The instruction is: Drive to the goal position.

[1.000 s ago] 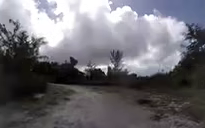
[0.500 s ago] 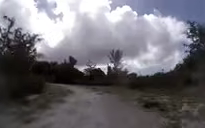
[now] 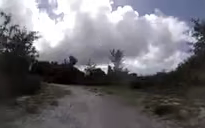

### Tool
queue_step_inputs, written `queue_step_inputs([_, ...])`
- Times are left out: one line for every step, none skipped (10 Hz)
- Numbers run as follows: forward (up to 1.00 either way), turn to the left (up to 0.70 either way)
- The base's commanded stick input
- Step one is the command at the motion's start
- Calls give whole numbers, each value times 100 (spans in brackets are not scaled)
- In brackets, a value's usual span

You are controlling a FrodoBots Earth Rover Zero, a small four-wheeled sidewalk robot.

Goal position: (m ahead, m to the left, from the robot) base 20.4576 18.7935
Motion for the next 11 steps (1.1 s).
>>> queue_step_inputs([70, 0])
queue_step_inputs([70, 0])
queue_step_inputs([70, 0])
queue_step_inputs([70, 0])
queue_step_inputs([70, 0])
queue_step_inputs([70, 0])
queue_step_inputs([70, 0])
queue_step_inputs([70, 0])
queue_step_inputs([70, 0])
queue_step_inputs([70, 0])
queue_step_inputs([70, 0])
